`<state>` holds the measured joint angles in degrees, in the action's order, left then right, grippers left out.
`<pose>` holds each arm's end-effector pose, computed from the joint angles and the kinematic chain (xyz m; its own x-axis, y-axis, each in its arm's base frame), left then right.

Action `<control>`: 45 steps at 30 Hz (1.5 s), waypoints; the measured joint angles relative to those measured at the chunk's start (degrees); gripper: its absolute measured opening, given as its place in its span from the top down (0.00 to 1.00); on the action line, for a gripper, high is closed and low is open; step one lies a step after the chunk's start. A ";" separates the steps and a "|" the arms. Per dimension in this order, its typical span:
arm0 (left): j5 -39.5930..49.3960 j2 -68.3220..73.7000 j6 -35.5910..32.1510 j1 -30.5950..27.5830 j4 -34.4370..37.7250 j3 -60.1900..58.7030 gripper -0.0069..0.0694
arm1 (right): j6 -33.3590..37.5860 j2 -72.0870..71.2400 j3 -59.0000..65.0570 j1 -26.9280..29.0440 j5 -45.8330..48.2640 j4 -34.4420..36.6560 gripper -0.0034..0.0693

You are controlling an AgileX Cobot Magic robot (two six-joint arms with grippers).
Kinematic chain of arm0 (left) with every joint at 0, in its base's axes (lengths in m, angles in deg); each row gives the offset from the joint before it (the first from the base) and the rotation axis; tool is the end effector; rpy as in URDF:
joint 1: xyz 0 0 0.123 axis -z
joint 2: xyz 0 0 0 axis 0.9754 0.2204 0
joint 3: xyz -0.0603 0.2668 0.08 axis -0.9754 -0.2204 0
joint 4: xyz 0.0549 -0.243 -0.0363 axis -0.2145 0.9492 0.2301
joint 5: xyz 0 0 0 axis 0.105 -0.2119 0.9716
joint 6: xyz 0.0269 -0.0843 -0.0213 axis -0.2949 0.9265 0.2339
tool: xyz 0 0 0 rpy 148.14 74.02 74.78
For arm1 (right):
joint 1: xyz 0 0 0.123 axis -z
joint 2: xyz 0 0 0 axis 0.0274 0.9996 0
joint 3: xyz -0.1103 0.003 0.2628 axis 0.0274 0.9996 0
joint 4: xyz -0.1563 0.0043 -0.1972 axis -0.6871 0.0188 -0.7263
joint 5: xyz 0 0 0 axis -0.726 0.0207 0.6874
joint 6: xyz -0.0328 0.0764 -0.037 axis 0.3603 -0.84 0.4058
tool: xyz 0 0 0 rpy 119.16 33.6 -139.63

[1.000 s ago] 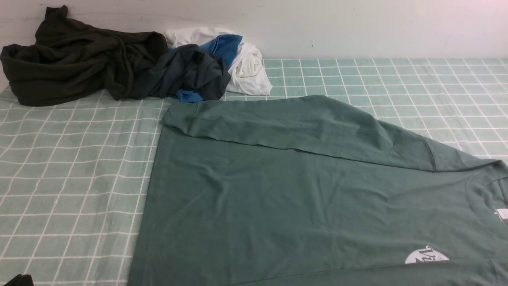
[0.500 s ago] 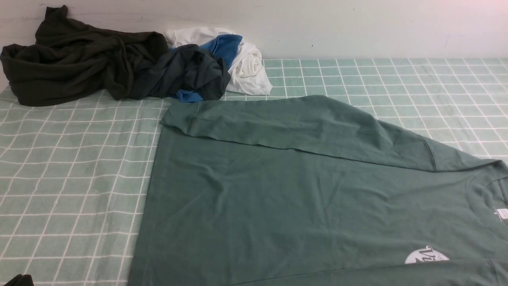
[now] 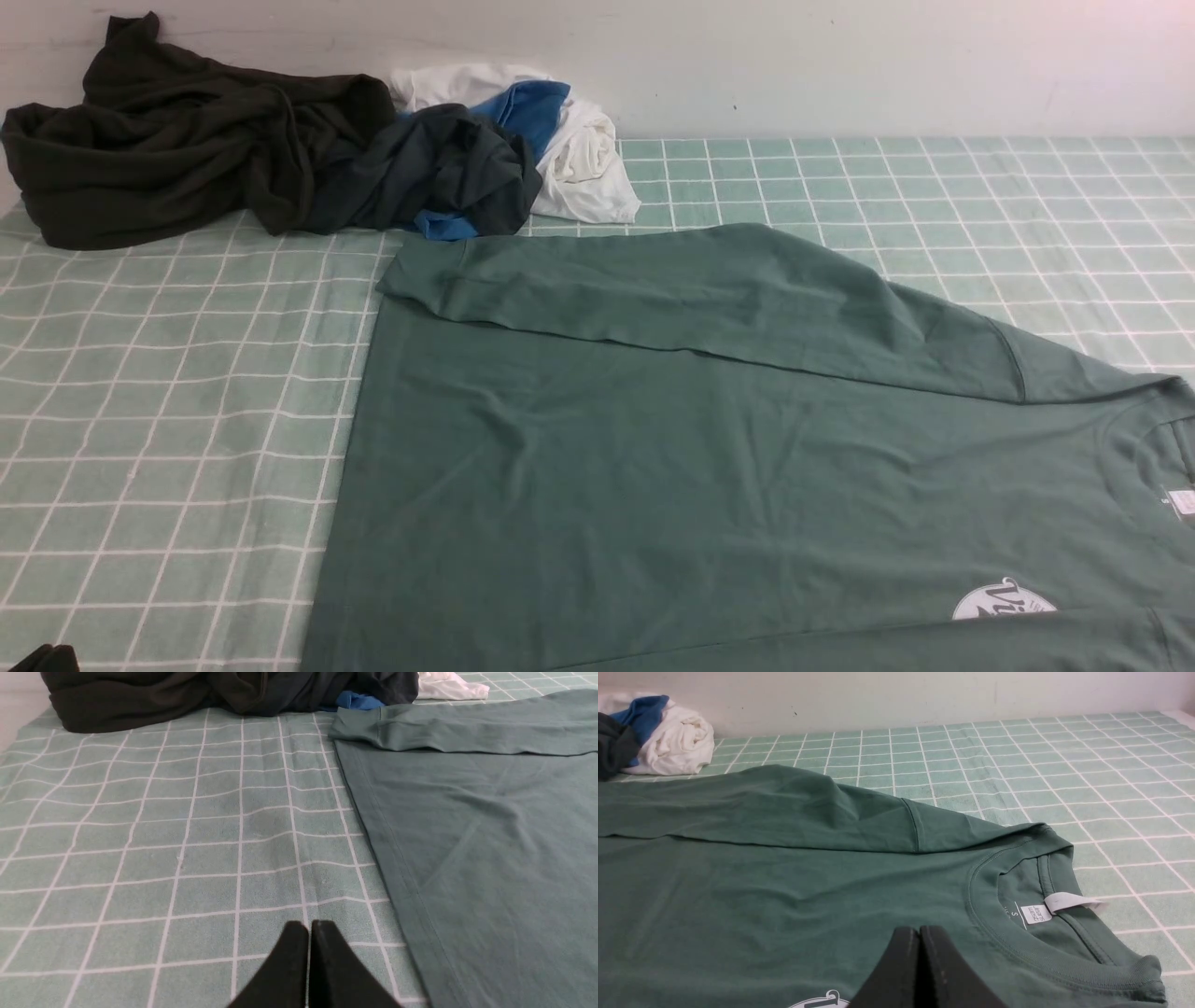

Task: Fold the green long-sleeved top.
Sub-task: Use the left arm to clamp the cuff closest to it

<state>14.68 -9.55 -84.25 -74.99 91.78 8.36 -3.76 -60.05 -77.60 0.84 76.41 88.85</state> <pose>0.0530 -0.0048 0.1753 -0.2549 0.0137 -0.9669 0.0685 0.9976 -0.0039 0.0529 -0.0029 0.1737 -0.2695 0.1279 -0.9545 0.0805 0.9907 0.1100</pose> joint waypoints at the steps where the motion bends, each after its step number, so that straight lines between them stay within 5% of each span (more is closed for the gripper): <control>1: 0.00 0.00 0.06 0.00 0.38 0.00 0.91 | 0.00 0.00 0.00 0.00 0.00 0.04 0.97; 7: 0.00 0.00 3.80 0.00 12.83 -0.18 0.91 | -0.26 0.00 0.00 0.00 0.04 3.51 0.97; 13: -0.50 0.00 8.80 0.00 33.73 -0.24 0.91 | -4.61 0.00 0.00 0.00 0.48 22.49 0.97; 16: -1.62 0.00 9.16 0.00 37.74 -0.24 0.91 | -7.15 0.00 0.06 0.00 0.79 36.06 0.97; 21: -1.78 0.00 10.19 0.00 38.99 -0.24 0.91 | -7.21 0.00 0.00 0.00 -0.49 46.12 0.97; 26: -1.85 0.00 9.08 0.00 39.14 -0.24 0.91 | -2.02 0.00 0.05 0.00 -2.40 44.66 0.97; 35: 3.65 5.01 -5.77 0.00 36.05 11.96 0.91 | 12.48 1.52 -6.90 0.00 -0.84 40.22 0.97; 41: 20.04 24.53 -9.91 0.00 18.63 26.30 0.91 | 18.29 18.60 -21.84 0.00 6.69 27.52 0.97; 45: 34.03 38.18 -12.07 0.26 4.89 38.42 0.91 | 18.85 33.96 -33.55 -0.76 22.03 19.14 0.97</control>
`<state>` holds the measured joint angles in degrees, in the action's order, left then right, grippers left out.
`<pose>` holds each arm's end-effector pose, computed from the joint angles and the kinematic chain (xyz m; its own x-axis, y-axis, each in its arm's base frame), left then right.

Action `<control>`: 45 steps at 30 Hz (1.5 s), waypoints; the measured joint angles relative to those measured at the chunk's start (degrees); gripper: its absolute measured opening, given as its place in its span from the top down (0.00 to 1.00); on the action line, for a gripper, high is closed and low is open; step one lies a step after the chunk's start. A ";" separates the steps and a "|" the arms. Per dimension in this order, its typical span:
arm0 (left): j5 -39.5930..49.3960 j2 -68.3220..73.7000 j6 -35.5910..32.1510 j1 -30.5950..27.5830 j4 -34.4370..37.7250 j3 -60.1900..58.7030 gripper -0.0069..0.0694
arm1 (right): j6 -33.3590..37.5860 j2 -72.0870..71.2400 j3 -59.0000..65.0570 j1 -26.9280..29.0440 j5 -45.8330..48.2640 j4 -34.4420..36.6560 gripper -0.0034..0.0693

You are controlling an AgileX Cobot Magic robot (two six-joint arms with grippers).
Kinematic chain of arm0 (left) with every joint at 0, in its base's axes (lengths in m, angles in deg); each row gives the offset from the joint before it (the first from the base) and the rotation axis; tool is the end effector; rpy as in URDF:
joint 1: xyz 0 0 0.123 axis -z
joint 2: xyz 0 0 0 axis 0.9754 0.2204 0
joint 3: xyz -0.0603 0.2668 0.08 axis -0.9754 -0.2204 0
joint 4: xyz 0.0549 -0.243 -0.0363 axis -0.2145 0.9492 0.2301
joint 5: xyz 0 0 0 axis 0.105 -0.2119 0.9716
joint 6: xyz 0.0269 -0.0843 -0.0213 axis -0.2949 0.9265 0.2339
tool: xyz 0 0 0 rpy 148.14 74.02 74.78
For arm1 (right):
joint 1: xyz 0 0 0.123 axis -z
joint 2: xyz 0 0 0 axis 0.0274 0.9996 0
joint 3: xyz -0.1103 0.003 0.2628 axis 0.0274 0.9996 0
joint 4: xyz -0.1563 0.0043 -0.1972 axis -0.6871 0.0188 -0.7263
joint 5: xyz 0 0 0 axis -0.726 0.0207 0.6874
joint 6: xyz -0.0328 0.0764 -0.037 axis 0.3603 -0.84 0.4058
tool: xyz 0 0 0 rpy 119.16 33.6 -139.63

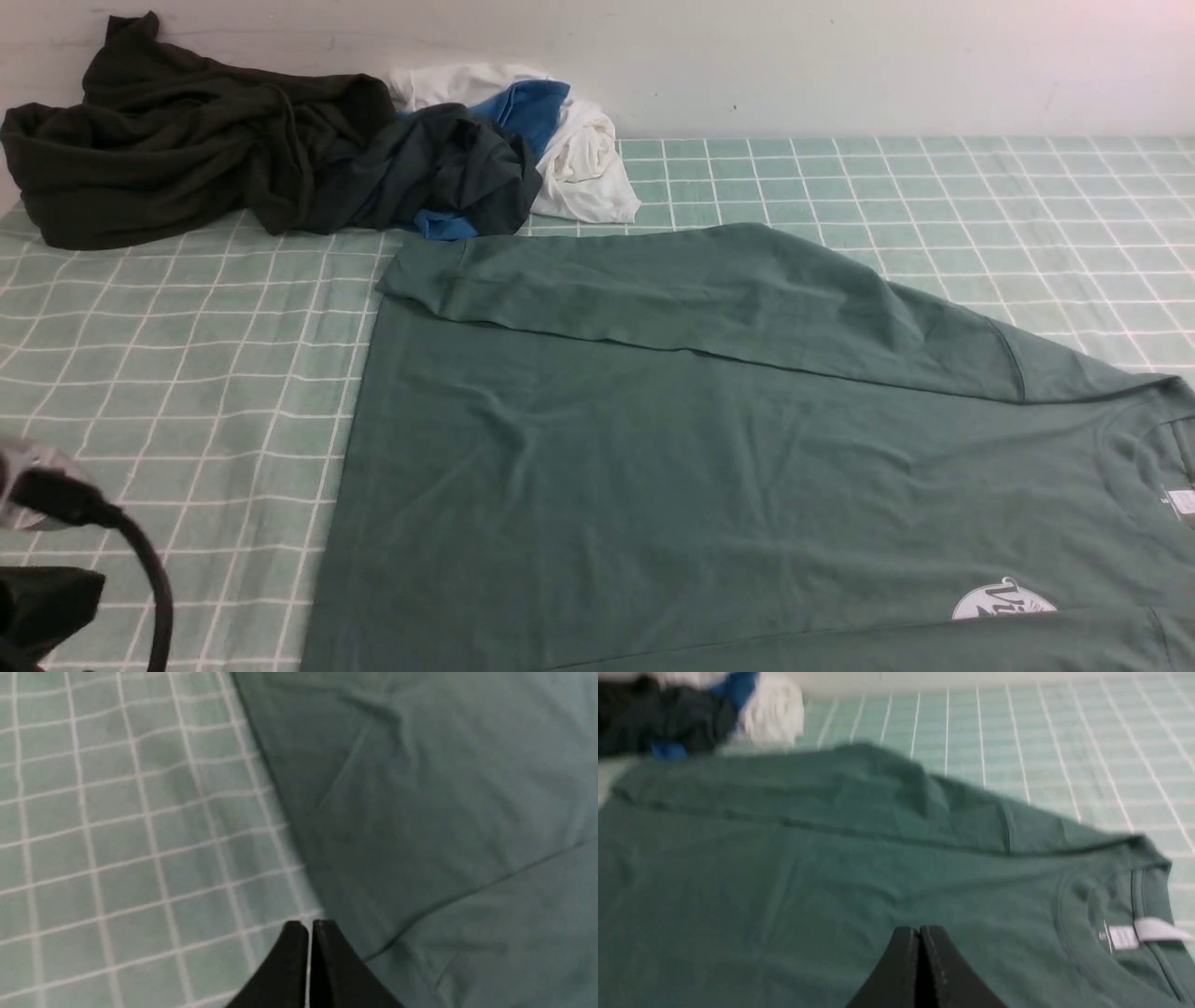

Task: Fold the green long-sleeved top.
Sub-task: Use the left arm to clamp the cuff closest to it

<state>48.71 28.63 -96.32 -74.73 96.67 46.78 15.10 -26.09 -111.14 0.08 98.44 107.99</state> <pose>0.1056 -0.0173 0.3001 -0.7054 0.2215 -0.6733 0.2759 0.9608 0.0270 0.1054 0.0159 0.2953 -0.6085 0.0584 -0.7914 -0.1127 0.9808 0.1590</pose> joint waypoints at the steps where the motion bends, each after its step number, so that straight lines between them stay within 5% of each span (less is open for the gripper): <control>1: 3.15 2.84 -0.11 0.97 -2.47 2.42 0.91 | 0.08 3.40 -2.44 -1.24 4.82 -0.77 0.97; 12: 9.68 22.51 -0.55 17.82 -4.37 6.87 0.85 | 1.09 18.62 -6.66 -15.79 27.61 -3.21 0.97; 18: 2.15 39.00 -0.98 28.24 -6.74 7.05 0.59 | 1.91 18.93 -6.74 -18.21 24.94 -4.63 0.97; 22: -2.91 46.01 -0.98 30.14 -8.20 7.11 0.44 | 1.91 18.93 -6.91 -18.21 23.79 -4.63 0.97; 27: -6.95 52.50 -0.98 30.20 -8.83 7.53 0.38 | 1.91 18.93 -6.96 -18.21 22.96 -4.74 0.97; 32: -8.90 55.52 -0.98 30.20 -8.77 8.05 0.44 | 1.91 18.98 -6.96 -18.21 21.53 -4.84 0.97; 41: -8.94 56.01 -0.98 30.20 -8.43 8.11 0.86 | 1.92 18.98 -6.96 -18.21 20.85 -4.84 0.97; 45: -7.60 56.01 -0.98 30.20 -8.84 9.40 0.90 | 1.92 18.98 -6.96 -18.21 20.85 -4.84 0.97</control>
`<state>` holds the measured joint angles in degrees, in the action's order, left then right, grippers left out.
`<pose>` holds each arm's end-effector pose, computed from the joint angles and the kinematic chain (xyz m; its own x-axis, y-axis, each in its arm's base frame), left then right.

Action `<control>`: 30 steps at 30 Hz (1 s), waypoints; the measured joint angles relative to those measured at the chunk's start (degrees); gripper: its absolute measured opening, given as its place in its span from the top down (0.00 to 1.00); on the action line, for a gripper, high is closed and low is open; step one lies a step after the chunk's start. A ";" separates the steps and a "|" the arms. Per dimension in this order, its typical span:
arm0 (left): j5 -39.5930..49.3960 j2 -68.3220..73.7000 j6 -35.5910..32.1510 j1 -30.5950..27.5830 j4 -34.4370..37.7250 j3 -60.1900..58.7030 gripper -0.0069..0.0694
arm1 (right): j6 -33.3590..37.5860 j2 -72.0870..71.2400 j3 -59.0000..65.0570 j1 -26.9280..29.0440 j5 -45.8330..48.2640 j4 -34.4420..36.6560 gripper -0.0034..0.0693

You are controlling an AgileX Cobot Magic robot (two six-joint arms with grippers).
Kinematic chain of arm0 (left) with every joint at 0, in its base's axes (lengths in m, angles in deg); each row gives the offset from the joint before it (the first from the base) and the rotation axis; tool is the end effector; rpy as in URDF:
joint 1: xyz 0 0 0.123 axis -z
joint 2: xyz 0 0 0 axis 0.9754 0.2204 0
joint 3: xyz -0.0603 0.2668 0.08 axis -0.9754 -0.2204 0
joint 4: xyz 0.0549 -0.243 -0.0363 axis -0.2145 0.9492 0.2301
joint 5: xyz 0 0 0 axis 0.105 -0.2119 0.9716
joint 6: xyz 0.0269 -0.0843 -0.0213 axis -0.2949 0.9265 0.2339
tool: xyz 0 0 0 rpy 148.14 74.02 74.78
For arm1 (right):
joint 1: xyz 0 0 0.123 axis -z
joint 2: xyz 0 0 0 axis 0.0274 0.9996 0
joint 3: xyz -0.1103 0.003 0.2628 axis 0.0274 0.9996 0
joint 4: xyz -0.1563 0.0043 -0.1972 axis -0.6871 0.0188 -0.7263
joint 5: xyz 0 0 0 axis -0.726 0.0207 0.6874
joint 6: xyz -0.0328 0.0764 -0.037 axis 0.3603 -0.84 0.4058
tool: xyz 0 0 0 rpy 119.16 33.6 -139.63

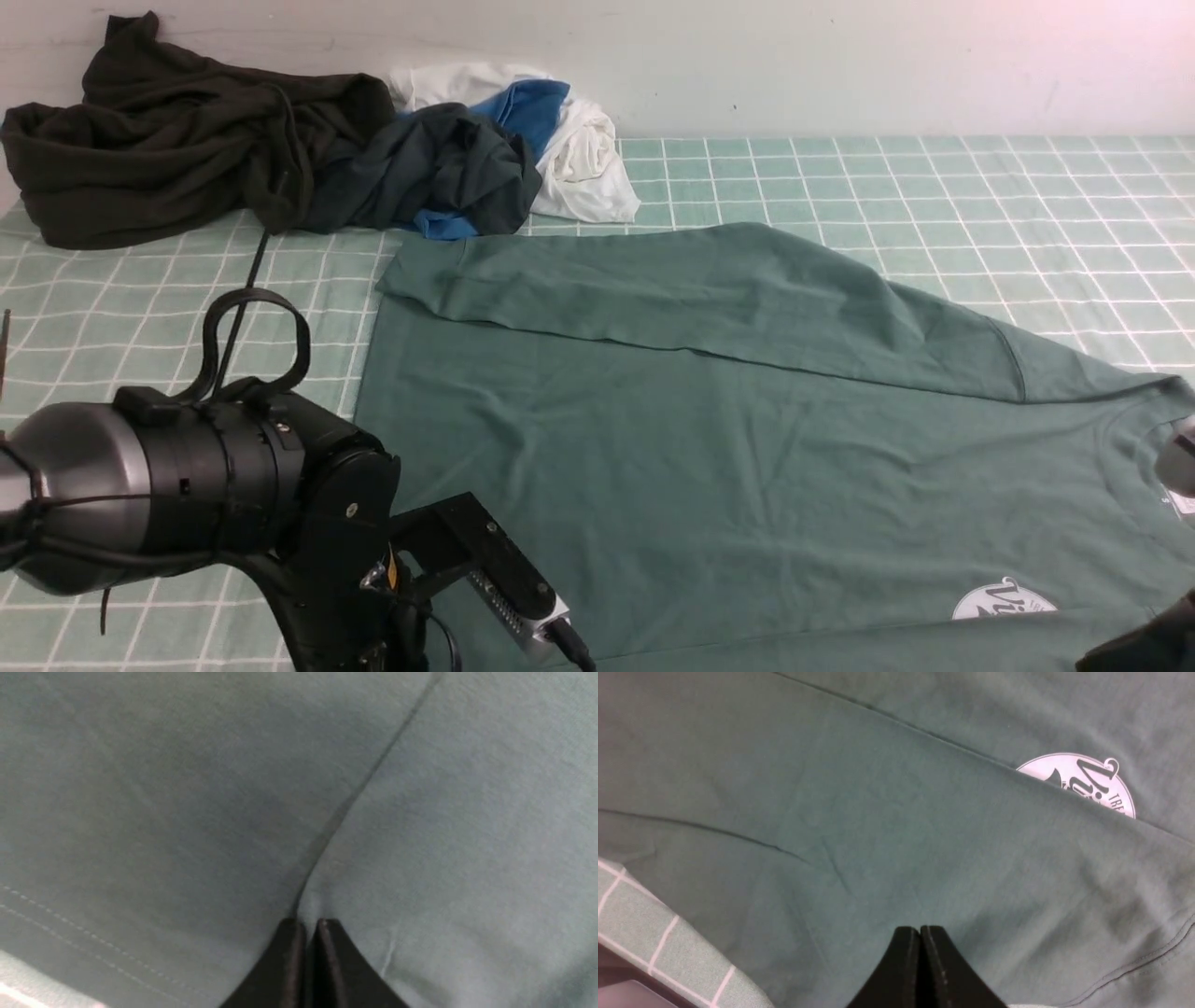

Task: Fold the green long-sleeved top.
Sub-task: Use the left arm to clamp the cuff closest to it, then use the left arm to drag and place the cuff at the centered position on the left edge of the fabric

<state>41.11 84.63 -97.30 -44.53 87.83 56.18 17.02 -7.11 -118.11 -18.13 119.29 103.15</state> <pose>0.2176 -0.1413 0.1613 -0.6424 0.7652 -0.0430 0.7659 0.6429 0.0000 0.1275 0.0572 0.2719 -0.8564 -0.3795 -0.3501 -0.4514 0.8795 0.1507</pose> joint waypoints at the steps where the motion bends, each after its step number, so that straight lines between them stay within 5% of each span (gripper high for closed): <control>1: 1.76 0.00 0.00 0.00 -0.72 2.05 0.90 | 0.05 0.00 0.00 0.00 -0.27 0.00 0.97; 17: 22.47 7.67 -1.79 -1.96 -8.04 42.22 0.90 | -0.12 0.06 0.00 0.00 -3.50 -3.54 0.97; 30: 21.26 21.80 -2.51 -6.83 -7.57 48.56 0.88 | -6.76 0.06 0.00 0.00 -3.96 -10.68 0.97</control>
<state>62.37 106.44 -99.81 -51.36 80.26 104.74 10.26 -7.05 -118.11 -18.13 115.34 92.48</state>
